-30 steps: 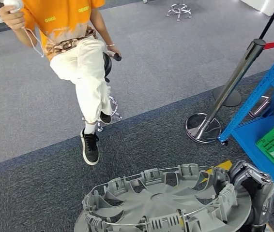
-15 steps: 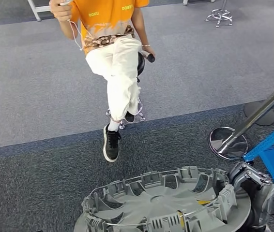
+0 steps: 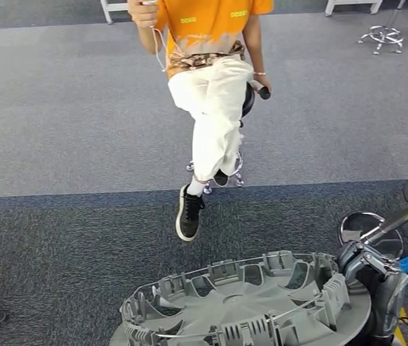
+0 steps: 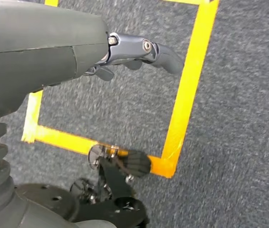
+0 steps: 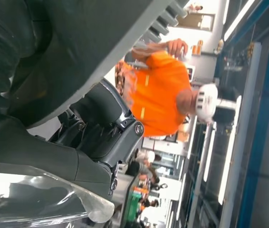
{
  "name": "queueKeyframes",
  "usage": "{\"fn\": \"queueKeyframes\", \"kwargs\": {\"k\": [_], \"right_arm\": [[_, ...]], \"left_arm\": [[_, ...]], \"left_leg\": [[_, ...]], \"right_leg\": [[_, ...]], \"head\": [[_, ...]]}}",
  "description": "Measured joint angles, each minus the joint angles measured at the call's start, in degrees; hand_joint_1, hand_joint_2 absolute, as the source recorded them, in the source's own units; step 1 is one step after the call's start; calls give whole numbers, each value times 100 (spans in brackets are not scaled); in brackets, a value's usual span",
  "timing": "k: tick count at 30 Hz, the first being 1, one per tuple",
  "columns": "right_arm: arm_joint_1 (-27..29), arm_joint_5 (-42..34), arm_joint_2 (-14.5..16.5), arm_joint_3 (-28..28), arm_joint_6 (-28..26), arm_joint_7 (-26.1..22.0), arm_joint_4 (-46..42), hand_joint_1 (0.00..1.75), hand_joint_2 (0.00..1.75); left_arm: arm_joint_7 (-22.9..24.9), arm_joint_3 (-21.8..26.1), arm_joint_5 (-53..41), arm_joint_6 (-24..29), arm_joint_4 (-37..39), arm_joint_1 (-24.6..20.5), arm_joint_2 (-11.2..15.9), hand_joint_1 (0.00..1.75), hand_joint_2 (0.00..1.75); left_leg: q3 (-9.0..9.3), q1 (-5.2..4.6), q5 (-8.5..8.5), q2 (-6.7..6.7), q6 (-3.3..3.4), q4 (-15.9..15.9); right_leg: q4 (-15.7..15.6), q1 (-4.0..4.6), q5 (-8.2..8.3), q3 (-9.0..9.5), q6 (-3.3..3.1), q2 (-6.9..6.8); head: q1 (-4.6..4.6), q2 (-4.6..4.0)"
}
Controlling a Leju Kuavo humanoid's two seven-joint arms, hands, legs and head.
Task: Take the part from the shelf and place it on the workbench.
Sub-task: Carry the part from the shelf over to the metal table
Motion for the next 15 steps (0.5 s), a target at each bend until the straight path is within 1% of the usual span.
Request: {"fn": "queueKeyframes", "kwargs": {"k": [1,2,3,4,5,6,7,8,9,10,11,12,13,14,15], "right_arm": [[-6,1,-1,0,1,1,0,175,175],[-17,1,-1,1,2,2,-1,175,175],[-27,2,-1,1,4,4,-1,175,175],[-33,3,-1,2,7,4,-1,175,175],[-34,2,-1,2,10,4,-1,175,175],[-27,2,-1,2,13,5,-1,175,175],[-20,2,-1,2,15,6,-1,175,175],[-15,1,-1,2,15,9,1,175,175],[-9,2,-1,2,16,11,3,175,175],[-8,3,-1,2,17,12,4,175,175],[-8,3,-1,2,18,13,5,175,175],[-9,3,-1,2,19,13,5,175,175],[-11,3,-1,2,20,14,7,175,175],[-9,2,-1,1,19,13,8,175,175],[-4,2,-1,0,19,15,11,175,175]], "left_arm": [[5,-1,-1,3,0,-7,3,0,175],[12,0,-1,7,0,-7,7,0,175],[21,0,-1,11,0,4,9,0,175],[27,1,-2,19,0,11,13,0,175],[34,1,-2,26,0,11,16,0,175],[43,1,-3,32,0,6,16,0,175],[48,2,-4,36,0,-3,18,0,175],[54,2,-7,37,0,-9,15,0,175],[57,2,-9,37,0,-9,9,0,175],[59,2,-10,37,0,-6,2,0,175],[62,2,-10,37,0,-3,-2,0,175],[64,2,-10,37,0,-3,-5,0,175],[66,2,-10,38,0,-4,-7,0,175],[67,2,-11,38,0,-10,-6,0,175],[67,2,-14,40,0,-13,-5,0,175]], "left_leg": [[21,-32,-43,24,20,-59],[27,-37,-51,-29,45,-105],[49,-27,-40,-89,69,-137],[83,-11,-29,-153,98,-177],[117,12,-21,-216,132,-216],[145,30,-18,-281,161,-239],[150,34,-25,-349,182,-243],[150,34,-32,-421,198,-242],[155,33,-37,-495,205,-242],[165,33,-42,-573,205,-240],[181,35,-49,-655,200,-236],[199,41,-62,-737,187,-228],[210,44,-79,-814,166,-214],[202,45,-97,-885,140,-184],[182,49,-105,-948,108,-164]], "right_leg": [[-12,9,-13,15,21,-59],[-28,10,-22,49,44,-119],[-39,0,-46,76,69,-142],[2,-7,-96,78,89,-66],[153,-14,-193,13,105,77],[430,-23,-333,-135,113,258],[805,-23,-487,-345,115,420],[1192,-25,-613,-580,120,505],[1465,-26,-655,-770,124,538],[1541,-26,-578,-870,127,551],[1407,-30,-395,-862,129,562],[1071,-40,-129,-751,130,609],[710,-55,72,-614,132,727],[381,-73,198,-475,133,848],[172,-83,250,-377,132,951]], "head": [[-2,0],[-4,0],[0,0],[3,-1],[16,-1],[38,-1],[60,-1],[77,0],[86,0],[87,0],[87,0],[88,0],[88,0],[85,0],[83,0]]}}
